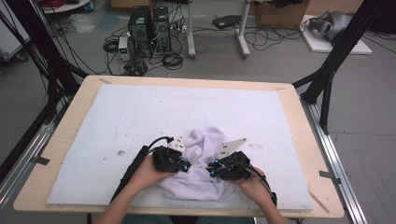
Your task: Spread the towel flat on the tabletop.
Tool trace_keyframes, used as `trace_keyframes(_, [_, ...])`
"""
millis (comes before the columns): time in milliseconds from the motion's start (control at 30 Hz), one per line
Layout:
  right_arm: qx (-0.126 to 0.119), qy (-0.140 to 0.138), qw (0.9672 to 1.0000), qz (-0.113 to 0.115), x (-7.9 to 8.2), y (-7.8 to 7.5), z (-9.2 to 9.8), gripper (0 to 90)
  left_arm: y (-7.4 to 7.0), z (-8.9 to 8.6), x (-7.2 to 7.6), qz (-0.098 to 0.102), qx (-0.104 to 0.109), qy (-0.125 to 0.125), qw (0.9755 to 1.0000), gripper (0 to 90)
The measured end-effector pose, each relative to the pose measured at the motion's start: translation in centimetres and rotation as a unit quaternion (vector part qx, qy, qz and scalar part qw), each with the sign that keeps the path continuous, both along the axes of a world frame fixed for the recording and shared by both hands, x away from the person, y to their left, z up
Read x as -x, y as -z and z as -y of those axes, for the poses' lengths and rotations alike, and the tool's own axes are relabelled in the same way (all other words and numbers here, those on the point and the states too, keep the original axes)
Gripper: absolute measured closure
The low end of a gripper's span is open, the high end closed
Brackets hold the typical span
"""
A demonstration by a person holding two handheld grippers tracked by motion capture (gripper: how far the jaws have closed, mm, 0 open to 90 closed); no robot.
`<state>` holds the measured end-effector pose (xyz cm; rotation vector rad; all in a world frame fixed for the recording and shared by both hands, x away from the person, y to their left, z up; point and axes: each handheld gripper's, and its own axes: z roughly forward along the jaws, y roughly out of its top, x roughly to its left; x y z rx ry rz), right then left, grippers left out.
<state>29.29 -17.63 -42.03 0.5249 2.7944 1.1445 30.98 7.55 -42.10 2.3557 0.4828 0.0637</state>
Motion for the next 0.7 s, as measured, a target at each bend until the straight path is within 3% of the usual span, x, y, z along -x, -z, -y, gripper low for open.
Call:
trace_keyframes(100, [-0.008, -0.002, 1.0, 0.0, -0.2, -0.5, 0.2, 80.2, -0.5, -0.6, 0.3, 0.01, 0.009, -0.009, 0.9999, 88.0])
trace_keyframes(167, [-0.02, -0.003, 0.9998, -0.003, -0.3, -1.0, 0.2, 80.4, -1.6, -2.2, 0.9, 0.027, 0.028, -0.029, 0.9988, 88.0])
trace_keyframes(200, [-0.02, -0.003, 0.9998, -0.003, -0.3, -1.0, 0.2, 80.4, -1.6, -2.2, 0.9, 0.027, 0.028, -0.029, 0.9988, 88.1])
trace_keyframes(233, [-0.032, -0.007, 0.9994, 0.003, -0.3, -1.6, 0.0, 80.6, -2.0, -3.0, 1.2, 0.035, 0.034, -0.037, 0.9981, 88.1])
trace_keyframes(367, [-0.04, -0.028, 0.9987, 0.012, 0.0, -2.7, -1.2, 80.7, -3.5, -6.4, 3.1, 0.063, 0.042, -0.073, 0.9945, 88.1])
trace_keyframes(433, [-0.042, -0.033, 0.9985, 0.011, 0.1, -3.0, -1.5, 80.7, -3.8, -6.9, 3.6, 0.067, 0.043, -0.076, 0.9939, 88.2])
trace_keyframes(467, [-0.048, -0.042, 0.9978, 0.015, 0.5, -3.4, -2.1, 80.7, -4.2, -7.8, 4.5, 0.077, 0.047, -0.082, 0.9925, 88.2])
trace_keyframes(500, [-0.051, -0.048, 0.9974, 0.018, 0.7, -3.6, -2.2, 80.8, -4.2, -7.8, 4.5, 0.077, 0.047, -0.082, 0.9925, 88.2])
trace_keyframes(600, [-0.049, -0.058, 0.9968, 0.022, 1.6, -3.8, -2.5, 80.7, -4.4, -9.4, 6.4, 0.093, 0.046, -0.097, 0.9899, 88.2])
trace_keyframes(667, [-0.051, -0.057, 0.9969, 0.02, 2.0, -3.6, -2.5, 80.8, -4.1, -9.6, 6.8, 0.091, 0.046, -0.1, 0.9898, 88.2])
trace_keyframes(700, [-0.051, -0.058, 0.997, 0.009, 2.4, -2.7, -2.4, 80.7, -3.4, -9.8, 7.3, 0.081, 0.045, -0.096, 0.991, 88.3])
